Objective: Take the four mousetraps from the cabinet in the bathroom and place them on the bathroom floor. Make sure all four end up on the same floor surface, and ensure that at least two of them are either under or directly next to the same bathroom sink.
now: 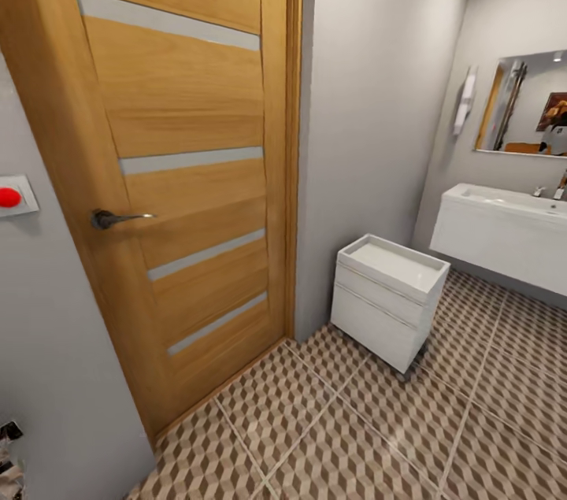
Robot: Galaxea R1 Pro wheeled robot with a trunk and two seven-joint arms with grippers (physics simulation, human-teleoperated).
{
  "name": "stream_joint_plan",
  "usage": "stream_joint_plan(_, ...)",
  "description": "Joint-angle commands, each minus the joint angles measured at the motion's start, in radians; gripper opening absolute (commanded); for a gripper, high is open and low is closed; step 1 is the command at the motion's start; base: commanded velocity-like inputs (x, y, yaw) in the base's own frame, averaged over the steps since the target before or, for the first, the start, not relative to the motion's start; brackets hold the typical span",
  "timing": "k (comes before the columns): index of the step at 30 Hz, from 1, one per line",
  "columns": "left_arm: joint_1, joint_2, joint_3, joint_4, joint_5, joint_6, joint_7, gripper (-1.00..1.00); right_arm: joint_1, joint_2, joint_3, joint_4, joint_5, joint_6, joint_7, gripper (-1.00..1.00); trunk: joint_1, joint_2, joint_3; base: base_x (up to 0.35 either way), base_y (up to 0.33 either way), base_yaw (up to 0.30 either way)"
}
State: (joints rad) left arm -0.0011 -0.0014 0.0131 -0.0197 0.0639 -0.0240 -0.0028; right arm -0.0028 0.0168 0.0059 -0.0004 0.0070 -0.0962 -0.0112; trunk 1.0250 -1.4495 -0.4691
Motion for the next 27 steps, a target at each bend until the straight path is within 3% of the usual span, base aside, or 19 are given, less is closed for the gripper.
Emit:
stream_joint_plan(1,0.000,0.000,0.001,0.000,0.007,-0.002,0.000,1.00,0.000,0.000,0.000,0.000,0.001,-0.003,-0.001,1.00,0.000,0.000,-0.001,0.000,0.000,0.281)
stream_joint_plan(14,0.000,0.000,0.001,0.000,0.007,-0.002,0.000,1.00,0.000,0.000,0.001,0.000,0.001,-0.004,-0.001,1.00,0.000,0.000,-0.001,0.000,0.000,0.276)
stream_joint_plan(27,0.000,0.000,0.001,0.000,0.007,-0.002,0.000,1.00,0.000,0.000,-0.001,0.002,0.001,-0.001,0.003,1.00,0.000,0.000,-0.001,0.000,0.000,0.096)
